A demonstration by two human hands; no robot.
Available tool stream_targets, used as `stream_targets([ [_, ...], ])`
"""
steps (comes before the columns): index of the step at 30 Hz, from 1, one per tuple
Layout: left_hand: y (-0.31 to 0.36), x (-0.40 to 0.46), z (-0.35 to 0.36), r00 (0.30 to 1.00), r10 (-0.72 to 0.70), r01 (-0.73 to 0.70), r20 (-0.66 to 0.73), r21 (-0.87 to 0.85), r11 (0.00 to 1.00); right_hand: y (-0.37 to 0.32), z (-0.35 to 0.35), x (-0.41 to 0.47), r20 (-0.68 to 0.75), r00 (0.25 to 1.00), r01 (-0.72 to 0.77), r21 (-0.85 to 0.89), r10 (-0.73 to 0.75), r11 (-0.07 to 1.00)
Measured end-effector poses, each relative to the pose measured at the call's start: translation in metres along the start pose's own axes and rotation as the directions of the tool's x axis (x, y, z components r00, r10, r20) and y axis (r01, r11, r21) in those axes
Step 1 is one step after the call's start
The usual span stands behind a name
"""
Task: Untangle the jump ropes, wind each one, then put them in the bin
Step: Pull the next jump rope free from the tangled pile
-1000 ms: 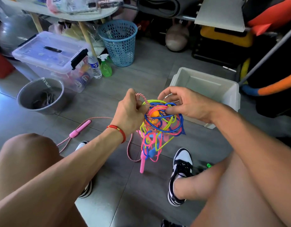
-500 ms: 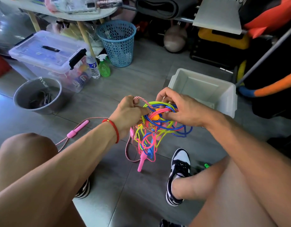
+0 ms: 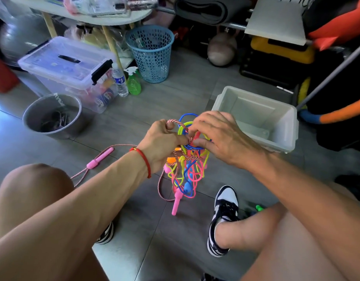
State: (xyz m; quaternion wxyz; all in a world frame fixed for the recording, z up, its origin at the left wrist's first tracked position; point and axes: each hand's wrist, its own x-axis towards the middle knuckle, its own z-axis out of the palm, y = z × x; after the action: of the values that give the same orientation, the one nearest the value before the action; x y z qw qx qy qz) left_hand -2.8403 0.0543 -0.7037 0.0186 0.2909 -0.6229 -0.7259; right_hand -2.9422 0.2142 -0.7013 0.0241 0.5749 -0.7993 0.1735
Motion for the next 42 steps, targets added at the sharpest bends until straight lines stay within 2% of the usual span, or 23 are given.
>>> stream_targets([
  [6,-0.006,0.001,0.001,0.982,0.166,-0.148,-0.087,0.190,0.971,-0.001,0.007,0.003,0.116,0.993,-0.029,0.095,0.018,0.995],
  [8,-0.009,0.000,0.001,0.969,0.229,-0.187,-0.089,0.338,0.922,-0.001,0.009,0.004,0.148,0.988,-0.070,0.133,0.050,0.989],
  [10,-0.011,-0.003,0.002,0.953,0.296,-0.223,-0.066,0.511,0.830,-0.003,0.008,0.006,0.187,0.974,-0.165,0.219,0.125,0.962],
  [12,-0.014,-0.007,0.003,0.934,0.358,-0.268,-0.003,0.657,0.705,0.000,0.004,0.007,0.237,0.939,-0.325,0.385,0.247,0.864],
  [15,-0.021,-0.009,0.002,0.937,0.339,-0.280,0.082,0.756,0.592,0.012,-0.008,0.004,0.352,0.847,-0.525,0.673,0.399,0.522],
  [16,-0.023,-0.009,0.001,0.949,0.304,-0.257,0.087,0.770,0.584,0.015,-0.013,0.003,0.362,0.834,-0.538,0.700,0.416,0.469],
  [17,-0.025,-0.009,0.000,0.960,0.267,-0.233,0.087,0.776,0.586,0.016,-0.016,0.003,0.332,0.846,-0.517,0.703,0.417,0.489],
  [20,-0.029,-0.010,0.002,0.976,0.189,-0.205,0.112,0.772,0.601,0.005,-0.017,0.006,0.120,0.924,-0.357,0.613,0.364,0.705],
  [22,-0.032,-0.009,0.004,0.978,0.173,-0.199,0.115,0.753,0.627,-0.005,-0.016,0.009,0.067,0.948,-0.291,0.582,0.311,0.760],
  [24,-0.036,-0.007,0.005,0.979,0.171,-0.199,0.111,0.697,0.689,-0.007,-0.016,0.010,0.087,0.949,-0.292,0.608,0.304,0.738],
  [26,-0.039,-0.006,0.006,0.975,0.198,-0.215,0.101,0.658,0.722,-0.004,-0.017,0.007,0.137,0.932,-0.352,0.560,0.336,0.750],
  [29,-0.042,-0.003,0.006,0.975,0.222,-0.174,0.003,0.630,0.757,0.002,-0.018,0.003,0.205,0.916,-0.399,0.361,0.346,0.843],
  [33,-0.041,-0.001,0.006,0.979,0.183,-0.107,-0.091,0.537,0.837,0.009,-0.012,-0.003,0.226,0.933,-0.309,0.108,0.279,0.945],
  [35,-0.040,-0.002,0.007,0.985,0.134,-0.071,-0.106,0.461,0.885,0.011,-0.007,-0.004,0.190,0.934,-0.299,-0.038,0.301,0.953],
  [38,-0.039,-0.002,0.010,0.986,0.108,-0.046,-0.124,0.424,0.904,0.008,-0.001,-0.003,0.166,0.916,-0.327,-0.215,0.365,0.920],
  [42,-0.041,-0.001,0.011,0.984,0.123,-0.056,-0.131,0.430,0.901,0.003,0.005,0.000,0.164,0.910,-0.323,-0.294,0.381,0.899],
])
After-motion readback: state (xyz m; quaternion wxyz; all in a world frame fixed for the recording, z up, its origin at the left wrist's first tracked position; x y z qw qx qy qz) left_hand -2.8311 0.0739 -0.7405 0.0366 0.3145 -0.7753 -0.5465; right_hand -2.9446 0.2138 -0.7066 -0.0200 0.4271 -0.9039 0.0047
